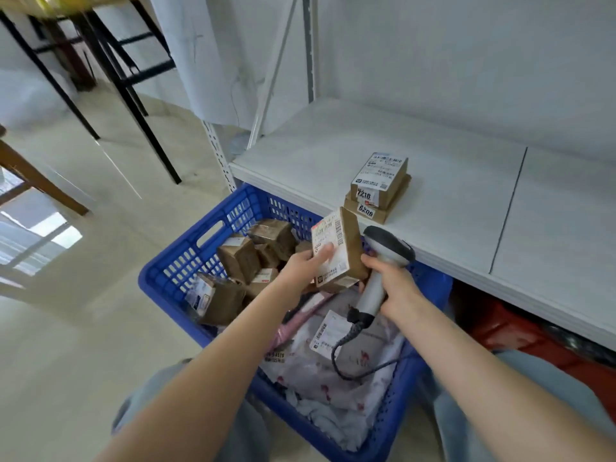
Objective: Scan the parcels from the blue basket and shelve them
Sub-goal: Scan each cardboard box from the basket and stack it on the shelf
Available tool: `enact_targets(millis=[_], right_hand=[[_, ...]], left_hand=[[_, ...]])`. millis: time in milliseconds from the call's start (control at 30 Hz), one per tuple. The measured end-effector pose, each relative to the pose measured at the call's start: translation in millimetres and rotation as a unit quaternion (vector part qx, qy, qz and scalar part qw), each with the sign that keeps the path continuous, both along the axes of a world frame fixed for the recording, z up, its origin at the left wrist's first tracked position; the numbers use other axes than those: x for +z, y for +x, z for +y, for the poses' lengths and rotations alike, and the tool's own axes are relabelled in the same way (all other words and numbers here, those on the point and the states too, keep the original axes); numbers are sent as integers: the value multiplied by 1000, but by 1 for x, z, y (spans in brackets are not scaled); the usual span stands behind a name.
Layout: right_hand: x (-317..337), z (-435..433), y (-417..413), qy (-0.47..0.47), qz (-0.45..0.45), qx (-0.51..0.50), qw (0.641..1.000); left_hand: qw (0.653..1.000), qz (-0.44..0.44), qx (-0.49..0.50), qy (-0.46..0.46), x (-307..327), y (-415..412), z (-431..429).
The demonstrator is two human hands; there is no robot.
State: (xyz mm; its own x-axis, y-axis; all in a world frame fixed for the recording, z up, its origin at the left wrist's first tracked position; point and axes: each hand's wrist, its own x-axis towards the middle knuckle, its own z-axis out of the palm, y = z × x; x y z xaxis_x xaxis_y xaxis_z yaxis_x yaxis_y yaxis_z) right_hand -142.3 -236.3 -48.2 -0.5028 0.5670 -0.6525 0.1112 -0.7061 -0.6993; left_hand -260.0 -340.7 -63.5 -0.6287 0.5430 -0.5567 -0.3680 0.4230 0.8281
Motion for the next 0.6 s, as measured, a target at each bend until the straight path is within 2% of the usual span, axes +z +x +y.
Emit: enact_targets(millis=[100, 167, 300, 433, 600], right_hand=[[2, 5, 6, -20, 8, -11, 1000], [0, 8, 8, -7, 6, -3, 1000], [-2, 17, 11, 17, -8, -8, 1000], [-3, 18, 13, 61, -3, -28, 998], [0, -11, 17, 146, -28, 32, 988]], left_hand=[[991, -109, 47, 56, -3, 14, 0], [984, -143, 69, 80, 0, 13, 1], [985, -131, 30, 106, 1, 7, -4], [993, -74, 39, 87, -7, 2, -2], [994, -53, 69, 71, -19, 3, 7]])
